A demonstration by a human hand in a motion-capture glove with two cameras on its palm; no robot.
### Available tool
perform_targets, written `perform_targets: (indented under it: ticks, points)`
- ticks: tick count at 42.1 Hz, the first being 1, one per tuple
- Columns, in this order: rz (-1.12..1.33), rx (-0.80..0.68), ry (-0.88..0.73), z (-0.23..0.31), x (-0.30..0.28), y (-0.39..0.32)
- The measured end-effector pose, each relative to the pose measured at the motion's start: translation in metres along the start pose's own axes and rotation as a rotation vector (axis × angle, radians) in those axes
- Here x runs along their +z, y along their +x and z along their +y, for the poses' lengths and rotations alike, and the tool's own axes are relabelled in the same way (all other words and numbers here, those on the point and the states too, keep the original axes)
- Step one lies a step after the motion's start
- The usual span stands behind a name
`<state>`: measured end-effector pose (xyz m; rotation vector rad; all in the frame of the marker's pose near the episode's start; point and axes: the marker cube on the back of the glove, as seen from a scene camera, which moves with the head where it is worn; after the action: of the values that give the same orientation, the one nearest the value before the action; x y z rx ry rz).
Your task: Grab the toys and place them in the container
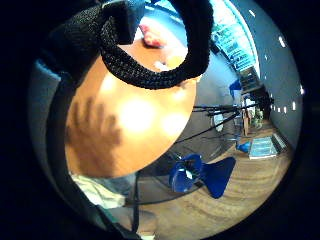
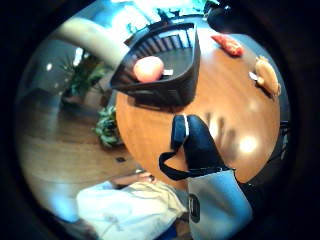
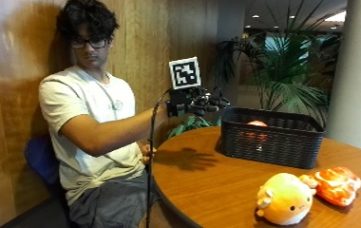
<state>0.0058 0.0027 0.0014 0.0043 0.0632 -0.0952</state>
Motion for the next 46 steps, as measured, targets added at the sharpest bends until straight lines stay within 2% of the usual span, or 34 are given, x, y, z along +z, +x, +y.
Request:
perform_targets:
  ticks: [8,12,20,28,35,46]
  points:
    - [0.057,0.090,-0.003,-0.002,0.000,0.007]
    - [-0.028,0.031,-0.008,0.001,-0.002,-0.002]
    - [0.070,0.001,-0.002,0.002,0.001,0.012]
    - [0.081,0.095,0.001,-0.002,-0.004,0.020]
    - [0.020,0.118,-0.043,-0.017,-0.009,0.035]
    - [-0.042,0.166,-0.094,-0.067,-0.015,0.114]
